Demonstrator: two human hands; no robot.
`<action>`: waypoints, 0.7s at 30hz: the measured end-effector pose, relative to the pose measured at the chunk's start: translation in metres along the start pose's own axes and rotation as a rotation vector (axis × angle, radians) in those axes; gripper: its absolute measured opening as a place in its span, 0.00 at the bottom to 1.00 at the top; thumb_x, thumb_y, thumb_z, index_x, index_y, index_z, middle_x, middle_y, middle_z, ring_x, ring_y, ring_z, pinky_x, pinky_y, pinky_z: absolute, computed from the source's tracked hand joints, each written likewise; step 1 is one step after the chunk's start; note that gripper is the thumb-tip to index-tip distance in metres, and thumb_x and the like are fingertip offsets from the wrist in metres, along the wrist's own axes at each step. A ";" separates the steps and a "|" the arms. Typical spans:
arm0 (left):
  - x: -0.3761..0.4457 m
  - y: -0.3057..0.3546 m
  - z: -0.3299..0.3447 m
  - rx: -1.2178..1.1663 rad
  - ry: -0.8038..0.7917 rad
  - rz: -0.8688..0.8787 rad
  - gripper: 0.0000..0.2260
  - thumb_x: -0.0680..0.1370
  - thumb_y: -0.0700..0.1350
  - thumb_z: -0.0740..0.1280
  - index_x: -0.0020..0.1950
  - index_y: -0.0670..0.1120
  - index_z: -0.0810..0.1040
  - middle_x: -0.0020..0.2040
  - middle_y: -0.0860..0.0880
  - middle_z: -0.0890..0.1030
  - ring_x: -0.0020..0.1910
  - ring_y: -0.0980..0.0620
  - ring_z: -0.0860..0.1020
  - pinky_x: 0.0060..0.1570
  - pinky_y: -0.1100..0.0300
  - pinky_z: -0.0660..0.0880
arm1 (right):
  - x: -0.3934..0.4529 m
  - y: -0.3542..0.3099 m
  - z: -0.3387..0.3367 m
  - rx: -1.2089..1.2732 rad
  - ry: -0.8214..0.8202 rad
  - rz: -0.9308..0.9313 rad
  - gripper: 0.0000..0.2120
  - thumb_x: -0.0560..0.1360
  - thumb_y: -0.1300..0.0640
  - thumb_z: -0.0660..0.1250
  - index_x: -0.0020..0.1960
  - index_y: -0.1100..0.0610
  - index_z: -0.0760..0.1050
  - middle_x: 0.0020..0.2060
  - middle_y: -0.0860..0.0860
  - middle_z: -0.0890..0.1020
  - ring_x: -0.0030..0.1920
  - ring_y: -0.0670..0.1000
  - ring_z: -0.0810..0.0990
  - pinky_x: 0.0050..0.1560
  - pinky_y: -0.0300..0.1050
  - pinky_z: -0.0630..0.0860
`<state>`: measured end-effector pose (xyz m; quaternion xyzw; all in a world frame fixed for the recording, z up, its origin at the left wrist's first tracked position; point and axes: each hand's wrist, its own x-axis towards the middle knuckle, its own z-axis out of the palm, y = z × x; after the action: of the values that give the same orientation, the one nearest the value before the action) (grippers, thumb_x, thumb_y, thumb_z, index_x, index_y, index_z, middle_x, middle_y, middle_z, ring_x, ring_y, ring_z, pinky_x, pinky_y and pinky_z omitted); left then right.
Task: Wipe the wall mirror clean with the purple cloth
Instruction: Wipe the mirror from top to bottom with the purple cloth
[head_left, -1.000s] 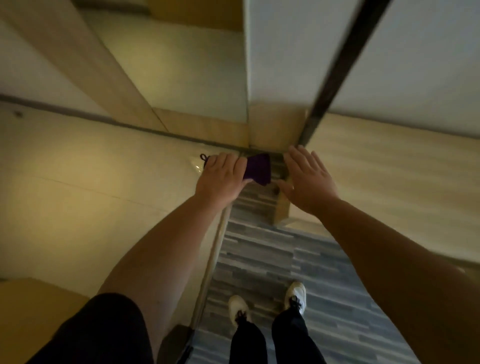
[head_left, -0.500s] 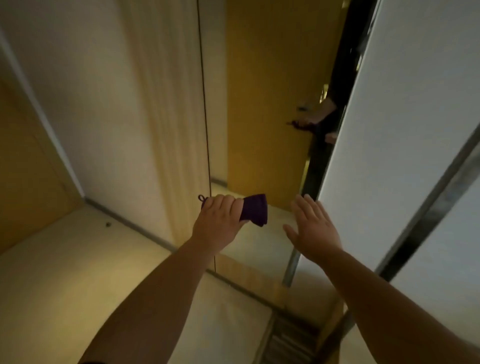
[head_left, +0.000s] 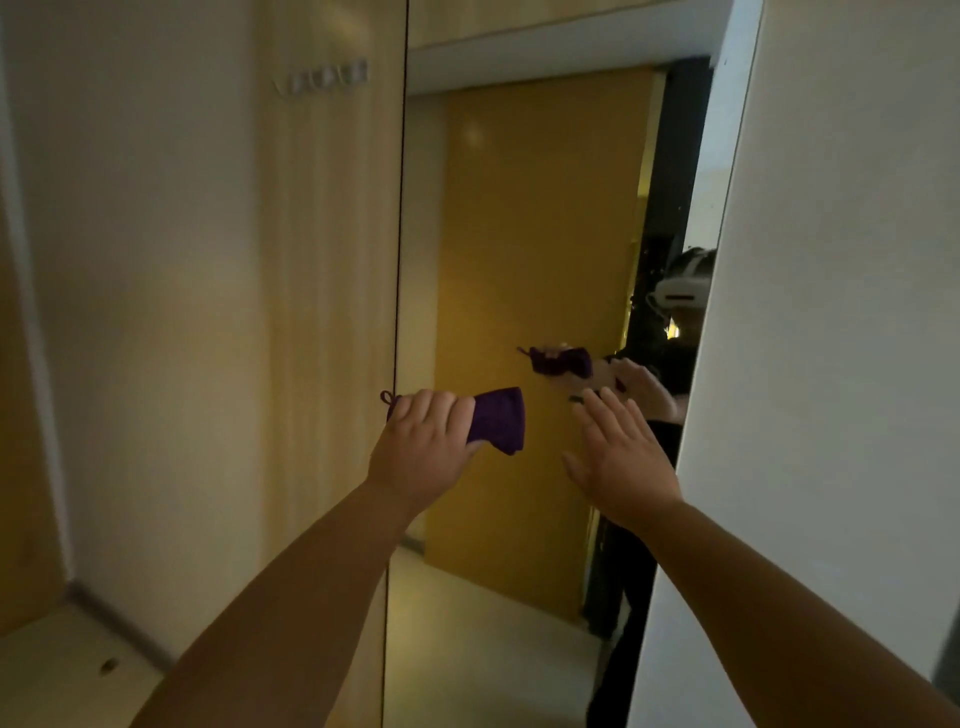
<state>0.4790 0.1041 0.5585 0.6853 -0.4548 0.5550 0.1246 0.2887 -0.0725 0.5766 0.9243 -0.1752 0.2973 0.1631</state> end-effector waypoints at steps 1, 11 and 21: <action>0.017 -0.007 0.012 0.010 0.028 0.002 0.18 0.79 0.59 0.61 0.55 0.44 0.74 0.47 0.46 0.75 0.44 0.45 0.74 0.46 0.51 0.71 | 0.021 0.007 0.002 -0.003 0.028 0.003 0.38 0.77 0.36 0.39 0.80 0.56 0.55 0.80 0.54 0.55 0.80 0.53 0.45 0.76 0.51 0.37; 0.155 -0.090 0.102 0.063 0.239 0.007 0.19 0.79 0.57 0.60 0.57 0.42 0.75 0.47 0.45 0.76 0.45 0.44 0.74 0.47 0.50 0.70 | 0.213 0.053 -0.006 -0.225 0.237 0.025 0.35 0.80 0.38 0.41 0.78 0.59 0.59 0.78 0.57 0.59 0.79 0.57 0.51 0.78 0.55 0.43; 0.235 -0.155 0.140 -0.007 0.351 -0.024 0.19 0.78 0.55 0.66 0.59 0.41 0.72 0.50 0.43 0.76 0.47 0.42 0.75 0.49 0.47 0.73 | 0.302 0.048 -0.035 -0.413 0.389 0.082 0.32 0.82 0.40 0.50 0.78 0.60 0.59 0.78 0.58 0.58 0.79 0.59 0.50 0.77 0.57 0.43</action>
<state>0.6810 -0.0182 0.7665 0.5828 -0.4197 0.6630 0.2113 0.4813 -0.1690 0.7964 0.7891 -0.2348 0.4335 0.3664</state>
